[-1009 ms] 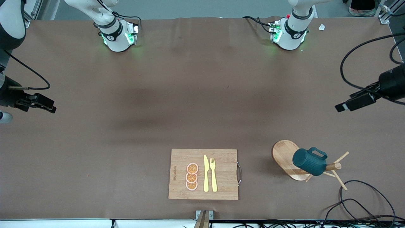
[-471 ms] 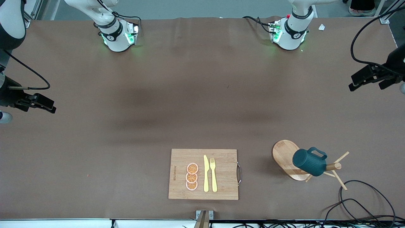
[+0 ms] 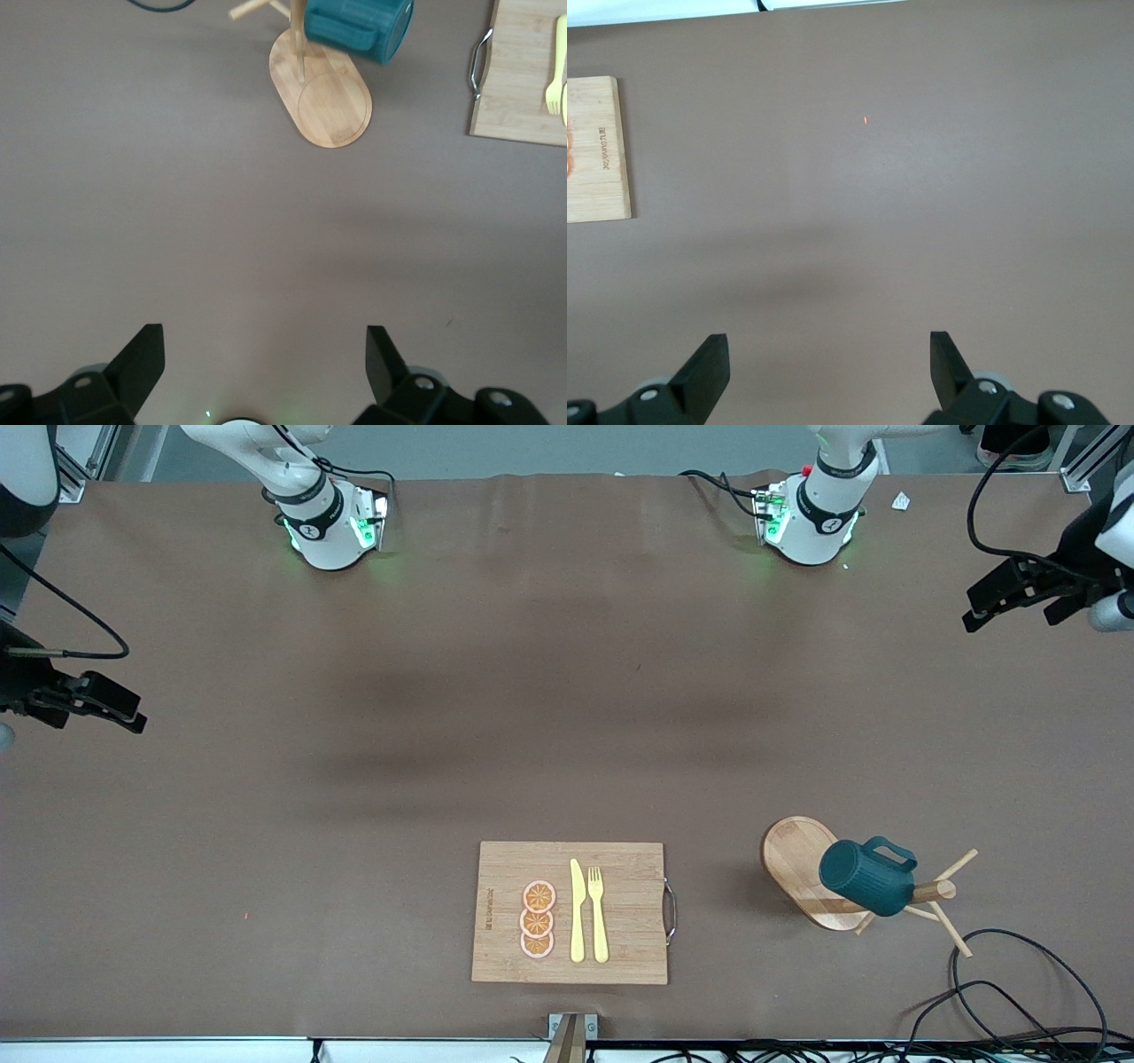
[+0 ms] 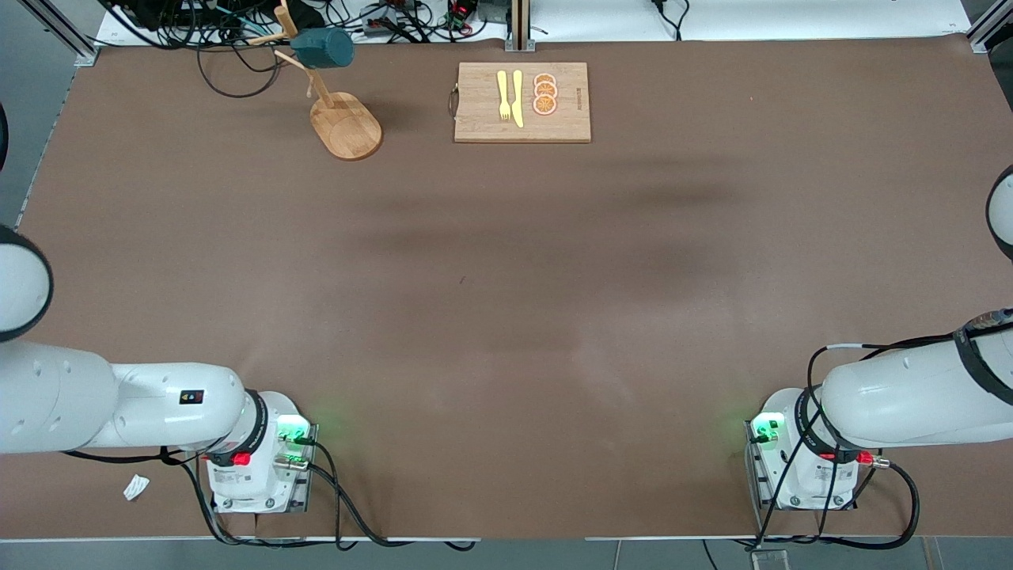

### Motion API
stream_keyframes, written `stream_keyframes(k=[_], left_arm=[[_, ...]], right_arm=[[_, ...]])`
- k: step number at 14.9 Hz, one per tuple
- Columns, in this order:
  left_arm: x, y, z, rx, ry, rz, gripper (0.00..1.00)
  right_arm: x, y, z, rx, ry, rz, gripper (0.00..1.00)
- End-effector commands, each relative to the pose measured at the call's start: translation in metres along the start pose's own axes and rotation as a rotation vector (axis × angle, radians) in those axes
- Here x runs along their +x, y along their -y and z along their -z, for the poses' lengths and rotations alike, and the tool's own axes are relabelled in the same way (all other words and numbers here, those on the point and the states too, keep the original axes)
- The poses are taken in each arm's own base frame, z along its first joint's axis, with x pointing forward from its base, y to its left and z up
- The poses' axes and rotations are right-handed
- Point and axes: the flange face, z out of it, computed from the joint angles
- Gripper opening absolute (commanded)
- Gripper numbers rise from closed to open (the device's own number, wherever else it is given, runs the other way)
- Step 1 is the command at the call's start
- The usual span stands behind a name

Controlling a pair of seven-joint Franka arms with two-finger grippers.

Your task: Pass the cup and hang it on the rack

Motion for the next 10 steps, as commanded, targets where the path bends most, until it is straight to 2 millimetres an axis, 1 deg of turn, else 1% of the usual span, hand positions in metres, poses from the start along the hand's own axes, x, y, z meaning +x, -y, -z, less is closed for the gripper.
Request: stream_keyframes(k=[1,6,7,8,10], left_arm=[[-0.011,0.001,-0.005,0.015,-0.014,0.008,1.00],[-0.006,-0.008,-0.003,0.015,-0.020,-0.024,1.00],[-0.003,-0.008,-0.005,0.015,-0.017,-0.028,1.00],[-0.001,-0.006,-0.001,0.013,-0.024,-0.025,1.00],[0.012,-0.004,0.000,0.009,-0.024,-0.018,1.00]], right_arm=[[-0.018,-0.001,0.009,-0.014,-0.012,-0.003,1.00],[-0.019,-0.001,0.014,-0.014,-0.012,-0.002,1.00],[-0.018,-0.001,0.014,-0.012,-0.012,-0.004,1.00],[-0.018,-0.001,0.014,-0.012,-0.013,-0.002,1.00],[-0.017,-0.001,0.014,-0.011,-0.013,0.007,1.00]])
